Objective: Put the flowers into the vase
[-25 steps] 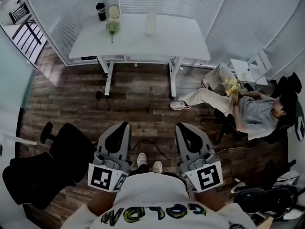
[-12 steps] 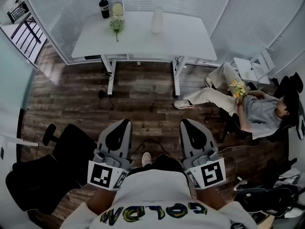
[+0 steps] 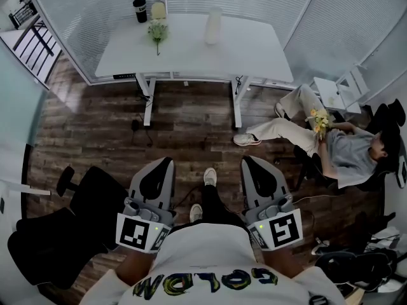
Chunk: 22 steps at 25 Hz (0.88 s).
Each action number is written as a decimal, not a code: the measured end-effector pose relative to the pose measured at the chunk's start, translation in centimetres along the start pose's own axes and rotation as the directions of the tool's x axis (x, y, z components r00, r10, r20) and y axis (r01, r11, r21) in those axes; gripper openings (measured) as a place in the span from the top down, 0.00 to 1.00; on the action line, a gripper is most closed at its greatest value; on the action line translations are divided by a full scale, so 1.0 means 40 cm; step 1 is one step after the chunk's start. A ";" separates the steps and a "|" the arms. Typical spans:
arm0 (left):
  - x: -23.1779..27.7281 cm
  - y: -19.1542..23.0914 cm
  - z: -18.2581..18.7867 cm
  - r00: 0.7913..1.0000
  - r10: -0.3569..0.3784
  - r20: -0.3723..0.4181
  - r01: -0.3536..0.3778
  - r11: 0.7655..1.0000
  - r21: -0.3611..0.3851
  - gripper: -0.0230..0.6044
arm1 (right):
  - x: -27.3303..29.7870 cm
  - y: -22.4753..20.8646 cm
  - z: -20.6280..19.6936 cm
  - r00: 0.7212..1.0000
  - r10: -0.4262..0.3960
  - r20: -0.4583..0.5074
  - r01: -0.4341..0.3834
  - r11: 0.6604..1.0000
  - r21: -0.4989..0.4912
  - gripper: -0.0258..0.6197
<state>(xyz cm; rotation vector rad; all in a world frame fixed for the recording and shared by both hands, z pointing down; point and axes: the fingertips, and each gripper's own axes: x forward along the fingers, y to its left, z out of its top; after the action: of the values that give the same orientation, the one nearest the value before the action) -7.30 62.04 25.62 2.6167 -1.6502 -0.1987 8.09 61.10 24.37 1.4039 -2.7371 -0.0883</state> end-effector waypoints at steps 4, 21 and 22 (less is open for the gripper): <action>0.055 0.032 -0.004 1.000 0.003 -0.002 -0.003 1.000 -0.001 0.94 | 0.053 -0.032 -0.005 1.000 0.000 -0.002 0.000 1.000 0.000 0.94; 0.448 0.155 -0.024 1.000 0.005 -0.025 -0.005 1.000 0.000 0.94 | 0.339 -0.327 -0.028 1.000 -0.018 -0.015 0.019 0.999 0.026 0.94; 0.476 0.157 -0.027 1.000 0.005 -0.026 -0.005 1.000 -0.001 0.94 | 0.354 -0.350 -0.030 1.000 -0.019 -0.015 0.019 0.999 0.025 0.94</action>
<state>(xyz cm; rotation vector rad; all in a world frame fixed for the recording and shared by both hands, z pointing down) -4.69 42.11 25.71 2.6030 -1.6480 -0.1639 11.29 41.42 24.86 1.4312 -2.7227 -0.0438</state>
